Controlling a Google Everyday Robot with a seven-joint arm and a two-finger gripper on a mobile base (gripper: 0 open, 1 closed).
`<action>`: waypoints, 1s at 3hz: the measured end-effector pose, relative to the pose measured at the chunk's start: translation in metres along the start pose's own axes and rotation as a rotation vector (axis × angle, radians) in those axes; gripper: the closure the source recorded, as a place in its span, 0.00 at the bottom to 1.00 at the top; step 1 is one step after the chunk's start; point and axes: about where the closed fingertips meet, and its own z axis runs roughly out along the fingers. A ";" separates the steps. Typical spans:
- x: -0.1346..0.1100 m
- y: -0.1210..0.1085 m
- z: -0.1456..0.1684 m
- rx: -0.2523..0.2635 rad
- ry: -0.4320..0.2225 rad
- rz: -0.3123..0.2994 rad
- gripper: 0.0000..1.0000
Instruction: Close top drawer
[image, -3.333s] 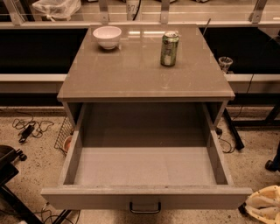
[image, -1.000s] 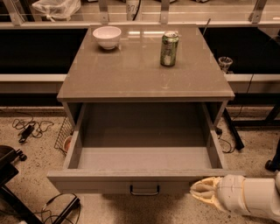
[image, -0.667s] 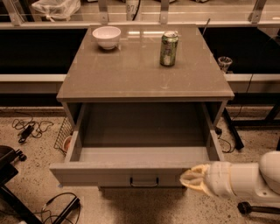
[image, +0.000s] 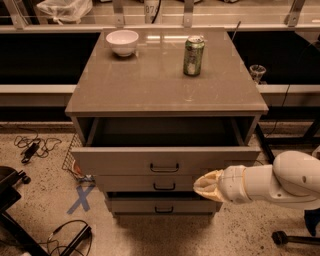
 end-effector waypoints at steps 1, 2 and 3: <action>0.000 0.000 0.000 0.000 0.000 0.000 1.00; 0.003 -0.027 0.006 0.018 -0.004 0.001 1.00; 0.005 -0.062 0.012 0.035 -0.015 -0.001 1.00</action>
Offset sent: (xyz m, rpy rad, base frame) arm 0.0705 -0.0151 -0.0029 0.0078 -0.0311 -0.0416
